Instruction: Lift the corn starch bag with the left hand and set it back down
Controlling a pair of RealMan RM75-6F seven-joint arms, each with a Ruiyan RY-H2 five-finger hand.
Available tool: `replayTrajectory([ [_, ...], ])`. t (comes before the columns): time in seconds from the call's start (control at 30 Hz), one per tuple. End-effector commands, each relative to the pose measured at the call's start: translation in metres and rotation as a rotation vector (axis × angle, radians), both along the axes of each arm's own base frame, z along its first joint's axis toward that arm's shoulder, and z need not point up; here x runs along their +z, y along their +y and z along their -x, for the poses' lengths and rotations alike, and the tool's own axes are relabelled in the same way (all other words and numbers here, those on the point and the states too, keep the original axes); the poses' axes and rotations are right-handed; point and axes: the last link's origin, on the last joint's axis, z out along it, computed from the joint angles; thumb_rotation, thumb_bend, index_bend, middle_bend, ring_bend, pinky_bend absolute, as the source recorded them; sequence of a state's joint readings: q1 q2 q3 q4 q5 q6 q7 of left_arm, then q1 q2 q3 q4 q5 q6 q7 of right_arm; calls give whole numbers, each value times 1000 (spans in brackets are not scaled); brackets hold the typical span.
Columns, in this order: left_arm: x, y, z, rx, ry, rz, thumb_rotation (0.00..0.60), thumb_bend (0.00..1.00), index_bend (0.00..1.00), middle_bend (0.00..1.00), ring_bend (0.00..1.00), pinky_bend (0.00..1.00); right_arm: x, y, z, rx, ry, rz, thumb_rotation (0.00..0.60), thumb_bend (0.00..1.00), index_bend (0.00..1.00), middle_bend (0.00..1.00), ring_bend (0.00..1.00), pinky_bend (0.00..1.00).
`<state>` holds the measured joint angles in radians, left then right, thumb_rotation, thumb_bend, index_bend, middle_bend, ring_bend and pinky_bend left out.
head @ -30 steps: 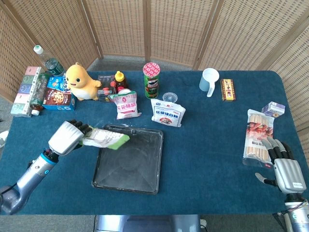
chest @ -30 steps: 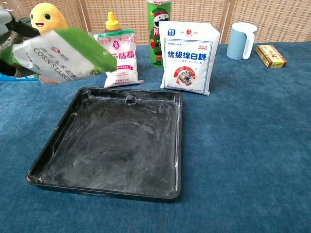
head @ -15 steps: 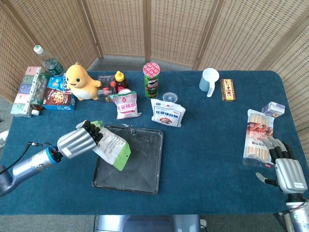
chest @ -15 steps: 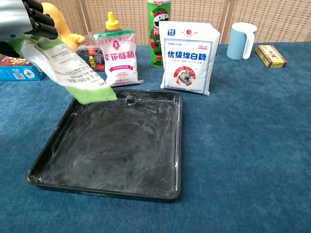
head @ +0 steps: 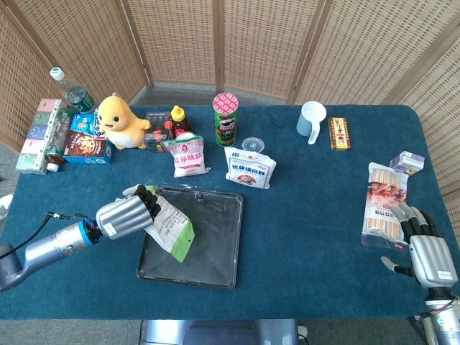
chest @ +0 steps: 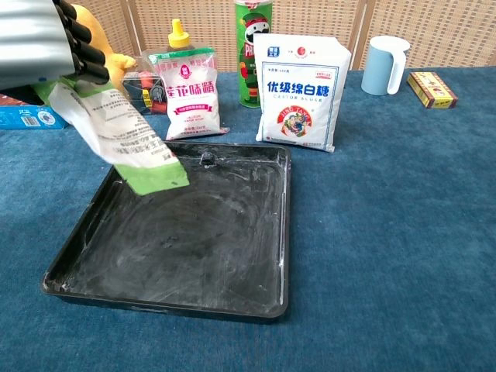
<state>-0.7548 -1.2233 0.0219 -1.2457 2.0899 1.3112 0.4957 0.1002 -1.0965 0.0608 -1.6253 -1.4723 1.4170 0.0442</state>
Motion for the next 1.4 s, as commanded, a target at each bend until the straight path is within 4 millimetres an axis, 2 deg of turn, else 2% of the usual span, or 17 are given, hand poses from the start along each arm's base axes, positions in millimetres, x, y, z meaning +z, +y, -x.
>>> replayTrajectory([
  [0.03, -2, -2, 3, -27, 47, -15, 600, 382, 832, 743, 686, 722, 0, 0, 0, 1, 0, 0, 600, 0, 0, 0, 0, 38],
  [0.47, -1, -1, 8, -4, 28, -22, 600, 379, 836, 744, 685, 722, -2, 0, 0, -1, 6, -3, 600, 0, 0, 0, 0, 38],
  [0.6, 0, -2, 11, 74, -47, 3, 600, 378, 839, 748, 686, 722, -1, 0, 0, -3, 6, -1, 600, 0, 0, 0, 0, 38],
  [0.73, 0, 0, 20, 273, -153, 44, 600, 386, 867, 787, 704, 722, -2, 0, 1, -6, 8, -2, 600, 0, 0, 0, 0, 38],
  [0.87, 3, -2, 13, 225, -145, 17, 600, 393, 869, 794, 707, 722, -4, 0, 0, -5, 14, -11, 600, 0, 0, 0, 0, 38],
  [1.03, 4, -4, 14, 236, -222, 16, 600, 393, 869, 794, 707, 722, -4, 0, 0, -6, 13, -8, 600, 1, 0, 0, 0, 38],
  [1.1, 6, -6, 29, 410, -449, 77, 600, 395, 869, 794, 707, 722, -1, 1, 0, -8, 6, 1, 600, 0, 0, 0, 0, 38],
  [1.27, 4, -2, 58, 553, -663, 109, 600, 395, 869, 794, 707, 722, 0, 0, 0, -6, 2, -1, 600, 0, 0, 0, 0, 38],
  [1.4, -4, 1, 83, 699, -842, 149, 600, 394, 869, 794, 707, 722, -2, 1, 0, -3, 6, -7, 600, 0, 0, 0, 0, 38],
])
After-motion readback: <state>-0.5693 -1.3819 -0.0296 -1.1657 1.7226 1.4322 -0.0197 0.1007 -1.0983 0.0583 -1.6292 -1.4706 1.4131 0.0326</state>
